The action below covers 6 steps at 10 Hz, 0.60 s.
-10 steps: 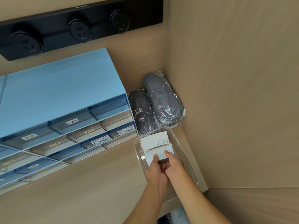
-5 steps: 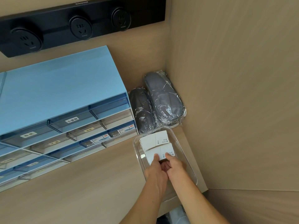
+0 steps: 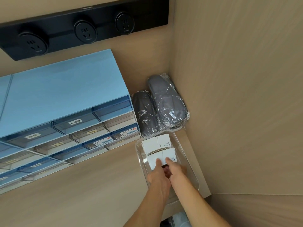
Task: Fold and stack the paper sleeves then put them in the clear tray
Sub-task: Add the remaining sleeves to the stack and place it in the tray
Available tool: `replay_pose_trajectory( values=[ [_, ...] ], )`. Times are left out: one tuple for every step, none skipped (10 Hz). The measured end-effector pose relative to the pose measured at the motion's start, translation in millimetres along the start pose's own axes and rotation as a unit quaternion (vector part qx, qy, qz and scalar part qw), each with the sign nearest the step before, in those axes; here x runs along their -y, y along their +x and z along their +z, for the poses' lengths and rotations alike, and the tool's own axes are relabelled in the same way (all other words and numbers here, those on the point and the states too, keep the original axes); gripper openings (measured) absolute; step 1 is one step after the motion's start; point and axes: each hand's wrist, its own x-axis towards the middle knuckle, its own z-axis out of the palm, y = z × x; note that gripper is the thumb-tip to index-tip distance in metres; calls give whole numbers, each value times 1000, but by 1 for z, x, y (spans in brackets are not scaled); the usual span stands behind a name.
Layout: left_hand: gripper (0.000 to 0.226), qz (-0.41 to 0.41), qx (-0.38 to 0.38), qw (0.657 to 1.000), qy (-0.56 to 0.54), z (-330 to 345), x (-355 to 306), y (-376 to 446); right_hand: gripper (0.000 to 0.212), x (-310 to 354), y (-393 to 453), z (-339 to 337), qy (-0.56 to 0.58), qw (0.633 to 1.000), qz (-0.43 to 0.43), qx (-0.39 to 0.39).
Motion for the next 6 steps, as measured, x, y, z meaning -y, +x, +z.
replay_pose_trajectory(
  values=[
    [31,5,-2,1000,22,-3,1,-1,19,0,-7,-3,-7,1000,-20,7],
    [35,7,5,999,33,-4,2,-1,23,-2,-9,-6,-7,999,-33,12],
    [36,11,11,999,28,-5,5,-1,29,-3,-13,-9,-10,999,-46,26],
    [36,14,24,998,54,-11,6,-7,40,-3,-22,-17,-26,998,-30,57],
    [37,37,37,993,108,-20,10,-19,50,-10,-21,-26,-55,994,-33,92],
    [34,94,90,981,141,-25,0,-44,40,1,-47,-22,-99,982,-126,102]
  ],
)
